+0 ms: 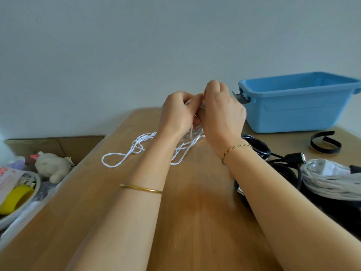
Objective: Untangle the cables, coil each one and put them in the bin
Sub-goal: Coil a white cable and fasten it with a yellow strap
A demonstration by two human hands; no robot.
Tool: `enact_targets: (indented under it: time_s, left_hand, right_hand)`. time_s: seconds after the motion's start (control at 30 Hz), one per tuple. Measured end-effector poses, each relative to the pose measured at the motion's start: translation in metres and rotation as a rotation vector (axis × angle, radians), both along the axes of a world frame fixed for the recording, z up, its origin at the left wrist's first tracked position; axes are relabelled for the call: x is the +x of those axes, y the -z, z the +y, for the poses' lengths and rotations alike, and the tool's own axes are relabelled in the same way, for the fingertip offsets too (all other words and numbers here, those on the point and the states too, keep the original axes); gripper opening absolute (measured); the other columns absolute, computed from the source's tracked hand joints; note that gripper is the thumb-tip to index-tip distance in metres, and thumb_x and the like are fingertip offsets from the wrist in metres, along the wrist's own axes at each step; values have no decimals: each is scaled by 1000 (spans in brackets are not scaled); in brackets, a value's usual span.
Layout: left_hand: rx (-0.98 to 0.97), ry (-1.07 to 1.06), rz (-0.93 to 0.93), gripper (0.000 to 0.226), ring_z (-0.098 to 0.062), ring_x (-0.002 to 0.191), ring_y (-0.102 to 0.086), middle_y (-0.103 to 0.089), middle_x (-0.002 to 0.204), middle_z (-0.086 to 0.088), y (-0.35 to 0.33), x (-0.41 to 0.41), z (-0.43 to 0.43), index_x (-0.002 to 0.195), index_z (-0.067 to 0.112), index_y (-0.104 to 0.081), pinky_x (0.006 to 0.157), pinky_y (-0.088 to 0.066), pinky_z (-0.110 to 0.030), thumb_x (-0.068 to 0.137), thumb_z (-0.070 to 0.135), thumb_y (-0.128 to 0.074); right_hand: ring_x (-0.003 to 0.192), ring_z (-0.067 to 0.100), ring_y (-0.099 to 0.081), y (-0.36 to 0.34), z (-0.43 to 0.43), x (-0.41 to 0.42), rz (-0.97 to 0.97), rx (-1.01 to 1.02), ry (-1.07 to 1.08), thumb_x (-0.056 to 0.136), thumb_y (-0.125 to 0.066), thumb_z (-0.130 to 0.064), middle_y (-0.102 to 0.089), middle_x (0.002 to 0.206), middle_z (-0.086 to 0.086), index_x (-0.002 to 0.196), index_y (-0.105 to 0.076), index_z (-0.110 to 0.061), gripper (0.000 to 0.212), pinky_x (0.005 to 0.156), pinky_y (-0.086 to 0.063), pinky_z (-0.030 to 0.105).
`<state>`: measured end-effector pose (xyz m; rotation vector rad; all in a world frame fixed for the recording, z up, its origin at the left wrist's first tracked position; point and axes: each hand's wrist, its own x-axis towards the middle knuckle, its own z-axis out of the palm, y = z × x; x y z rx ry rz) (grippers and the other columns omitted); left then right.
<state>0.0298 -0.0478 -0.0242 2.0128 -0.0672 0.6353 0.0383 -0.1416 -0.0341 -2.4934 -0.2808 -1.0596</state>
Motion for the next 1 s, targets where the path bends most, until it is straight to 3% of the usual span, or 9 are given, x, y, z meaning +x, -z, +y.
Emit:
enact_targets:
  time_s: [0.2, 0.37, 0.5, 0.6, 0.73, 0.8, 0.87, 0.93, 1.0]
  left_hand:
    - [-109, -16, -55, 26, -11, 37, -46, -53, 47, -6, 1, 1, 6, 70, 8, -62, 49, -39, -21, 93, 14, -54]
    - [-207, -1, -102, 12, -9, 32, -45, -57, 60, -3, 2, 2, 12, 93, 3, -65, 42, -38, -18, 93, 7, -54]
    - [-197, 18, -103, 13, -10, 31, -45, -62, 70, -4, 4, 1, 15, 83, 10, -62, 41, -38, -19, 93, 8, -54]
    - [-184, 39, -82, 17, -10, 31, -44, -63, 70, -7, 6, 2, 15, 79, 11, -60, 41, -38, -19, 94, 9, -53]
    - [-174, 24, -76, 14, -9, 32, -47, -62, 71, -3, 7, 3, 15, 84, 9, -60, 42, -38, -18, 95, 11, -53]
    - [-176, 20, -81, 15, -9, 33, -47, -61, 67, 1, 6, 3, 15, 91, 4, -61, 42, -38, -17, 97, 13, -51]
    - [-181, 21, -84, 17, -10, 34, -47, -60, 65, 5, 6, 3, 13, 91, 4, -61, 42, -39, -18, 98, 15, -50]
    - [-177, 21, -86, 20, -9, 34, -48, -59, 63, 4, 7, 2, 12, 83, 10, -59, 43, -39, -20, 99, 18, -49]
    - [-177, 10, -74, 23, -8, 34, -48, -59, 60, 0, 8, 2, 10, 81, 11, -58, 43, -39, -20, 99, 22, -49]
  right_hand:
    - [73, 32, -51, -10, 0, 2, 93, 40, -180, 85, -56, -25, -50, 92, 3, 93, -34, -16, 25, 56, -29, 32]
    - [77, 27, -50, -29, -9, 3, 225, -42, -317, 77, -68, -27, -51, 79, 2, 82, -44, -15, 28, 61, -32, 32]
    - [74, 24, -51, -36, -15, 4, 280, -114, -329, 75, -69, -26, -45, 65, -3, 63, -38, -21, 34, 49, -29, 29]
    - [74, 23, -53, -38, -22, 4, 298, -113, -372, 76, -68, -25, -47, 63, -5, 62, -41, -20, 31, 53, -35, 29]
    - [73, 22, -51, -37, -27, 8, 233, -22, -421, 77, -69, -19, -50, 64, -6, 62, -41, -20, 32, 62, -38, 32]
    - [84, 25, -52, -34, -25, 12, 145, 0, -416, 81, -65, -14, -61, 80, 1, 68, -42, -18, 26, 67, -40, 35]
    - [94, 27, -54, -30, -21, 13, 86, 39, -450, 83, -59, -6, -66, 95, 4, 67, -35, -23, 33, 74, -43, 37]
    - [93, 30, -59, -25, -18, 12, 65, 119, -512, 81, -52, 0, -66, 90, 3, 65, -26, -25, 40, 75, -47, 41]
    - [85, 35, -61, -20, -16, 12, 27, 159, -520, 81, -48, 0, -64, 84, 7, 69, -28, -21, 31, 70, -49, 46]
